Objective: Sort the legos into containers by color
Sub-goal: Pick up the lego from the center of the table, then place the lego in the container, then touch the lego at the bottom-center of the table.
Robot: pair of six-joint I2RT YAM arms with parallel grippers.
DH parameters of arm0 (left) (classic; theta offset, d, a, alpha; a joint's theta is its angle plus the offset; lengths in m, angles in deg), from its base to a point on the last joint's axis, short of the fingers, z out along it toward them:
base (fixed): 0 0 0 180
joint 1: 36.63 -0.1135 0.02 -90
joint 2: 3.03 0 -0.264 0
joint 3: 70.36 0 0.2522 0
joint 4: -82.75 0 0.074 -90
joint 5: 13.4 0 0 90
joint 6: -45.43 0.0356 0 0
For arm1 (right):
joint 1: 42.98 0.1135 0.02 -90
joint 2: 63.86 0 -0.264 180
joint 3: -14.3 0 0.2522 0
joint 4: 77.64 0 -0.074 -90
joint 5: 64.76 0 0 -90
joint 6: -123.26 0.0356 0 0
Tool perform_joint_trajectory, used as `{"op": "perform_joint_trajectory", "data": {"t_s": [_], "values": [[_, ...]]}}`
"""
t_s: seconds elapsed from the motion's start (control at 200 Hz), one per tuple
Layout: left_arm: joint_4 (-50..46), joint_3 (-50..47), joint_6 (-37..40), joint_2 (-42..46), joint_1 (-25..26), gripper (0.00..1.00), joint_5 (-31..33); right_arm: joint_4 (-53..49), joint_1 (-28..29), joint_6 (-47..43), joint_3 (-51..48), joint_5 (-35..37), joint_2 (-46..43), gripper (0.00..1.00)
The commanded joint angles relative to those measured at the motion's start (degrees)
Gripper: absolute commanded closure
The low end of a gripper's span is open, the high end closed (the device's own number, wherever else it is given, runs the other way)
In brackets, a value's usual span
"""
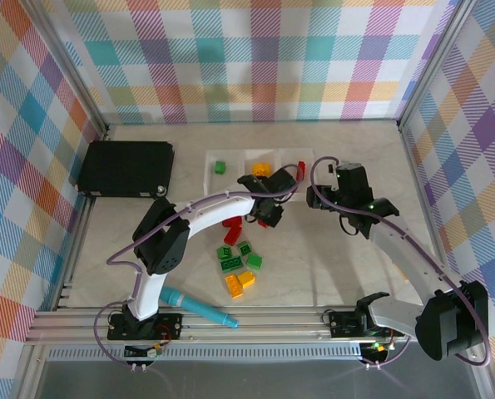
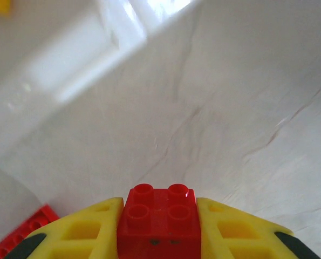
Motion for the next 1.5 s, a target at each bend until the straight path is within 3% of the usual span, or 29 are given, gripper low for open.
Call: {"op": "perform_joint_trajectory", "data": {"t_s": [0.0, 0.235, 0.4, 0.64, 0.855, 1.085, 1.29, 1.495], "values": [[3.22, 6.55, -0.64, 1.15, -0.46, 0.68, -0.07, 0.2, -0.3, 0.72, -1.14, 1.59, -2.85, 0.19], [12.0, 17.18, -0.3, -3.77, -2.92, 0.65, 1.85, 0.94, -0.31, 2.53, -4.07, 2.29, -6.71, 0.18], [23.6, 19.75, -0.66, -9.83, -4.75, 0.66, 3.46, 0.95, -0.31, 3.73, -6.94, 3.13, -10.49, 0.18], [25.2, 31.23, -0.55, -20.85, -6.98, 0.65, 4.21, -1.76, -0.3, 4.0, -9.68, 4.33, -16.86, 0.17], [26.42, 36.24, -0.15, -25.93, -8.46, 0.52, 1.82, -1.51, -0.3, 4.0, -12.46, 4.87, -20.76, 0.15], [26.61, 36.54, -0.57, -25.46, -8.63, 0.14, -0.31, -1.54, -0.3, 5.43, -12.49, 4.02, -20.44, 0.14], [26.58, 34.57, 0.93, -21.27, -8.76, 0.0, -4.48, -0.4, -0.3, 6.56, -11.31, -1.44, -17.39, 0.06], [29.78, 23.21, -0.07, -11.65, -11.48, 0.0, -10.17, -1.75, -0.31, 5.73, -8.37, -7.97, -11.14, 0.03]]}}
